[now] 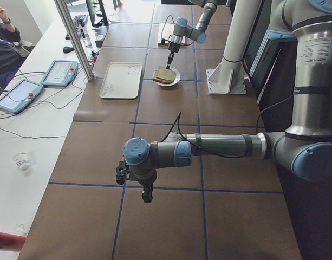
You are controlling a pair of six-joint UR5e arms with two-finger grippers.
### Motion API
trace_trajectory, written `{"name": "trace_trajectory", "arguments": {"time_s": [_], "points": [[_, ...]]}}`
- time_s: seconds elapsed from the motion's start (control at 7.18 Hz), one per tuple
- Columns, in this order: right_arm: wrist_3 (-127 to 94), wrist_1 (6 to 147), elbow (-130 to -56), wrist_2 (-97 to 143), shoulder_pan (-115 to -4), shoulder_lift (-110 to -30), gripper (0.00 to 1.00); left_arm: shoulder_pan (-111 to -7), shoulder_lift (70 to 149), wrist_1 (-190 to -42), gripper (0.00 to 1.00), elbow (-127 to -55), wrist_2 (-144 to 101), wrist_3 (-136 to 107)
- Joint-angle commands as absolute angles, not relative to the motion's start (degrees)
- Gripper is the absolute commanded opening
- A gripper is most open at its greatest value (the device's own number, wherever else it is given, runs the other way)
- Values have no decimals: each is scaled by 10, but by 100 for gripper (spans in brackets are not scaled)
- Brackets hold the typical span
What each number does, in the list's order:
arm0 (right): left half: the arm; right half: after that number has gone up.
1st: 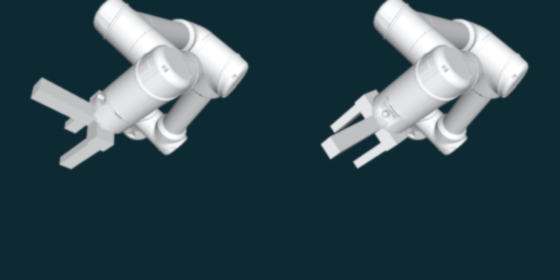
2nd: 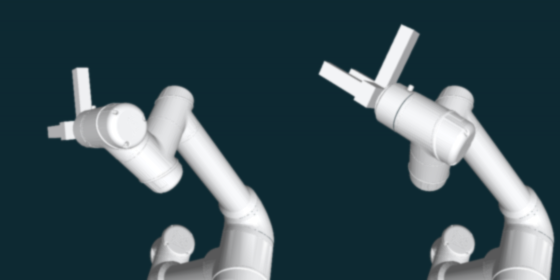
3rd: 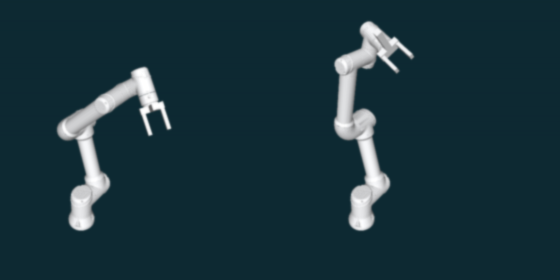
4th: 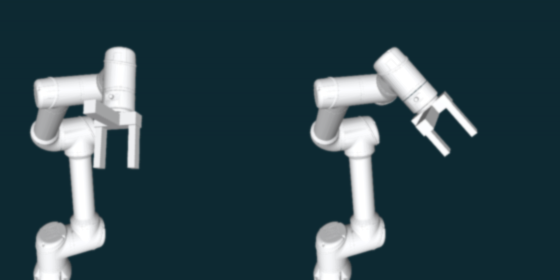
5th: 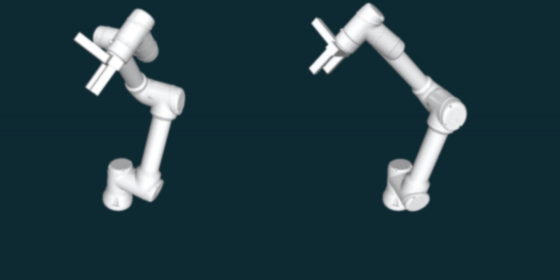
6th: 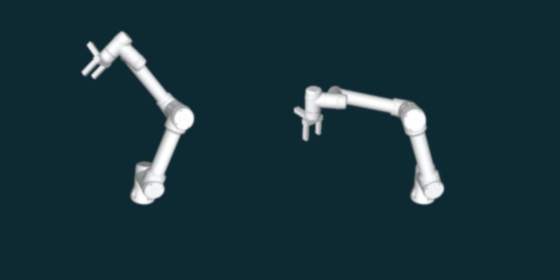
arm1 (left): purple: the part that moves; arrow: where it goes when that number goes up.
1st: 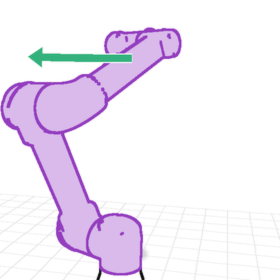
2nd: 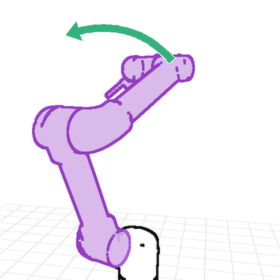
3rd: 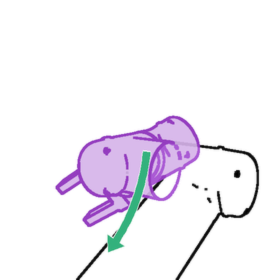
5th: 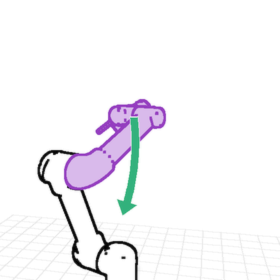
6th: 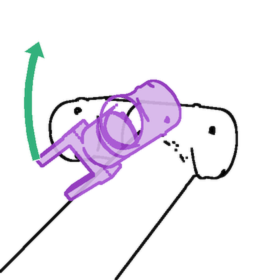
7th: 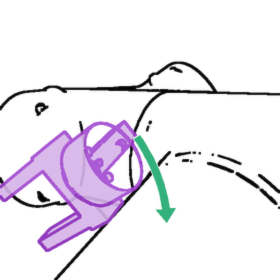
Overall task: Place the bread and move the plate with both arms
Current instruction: 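Lay the bread slice on the egg toast and open the right gripper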
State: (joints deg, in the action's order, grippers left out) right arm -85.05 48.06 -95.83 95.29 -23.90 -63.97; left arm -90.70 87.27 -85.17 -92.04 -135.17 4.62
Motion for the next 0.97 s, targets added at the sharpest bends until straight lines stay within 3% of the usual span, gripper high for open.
{"name": "trace_trajectory", "arguments": {"time_s": [0.0,0.42,0.84], "points": [[-855,479,-957,953,-240,-637,100,-907,873,-852,100,-922,-1352,47],[-856,497,-962,988,-285,-634,100,-905,881,-853,100,-952,-1352,20],[-766,732,-1059,1093,-392,-638,100,-896,889,-988,100,-972,-1419,-104]]}}
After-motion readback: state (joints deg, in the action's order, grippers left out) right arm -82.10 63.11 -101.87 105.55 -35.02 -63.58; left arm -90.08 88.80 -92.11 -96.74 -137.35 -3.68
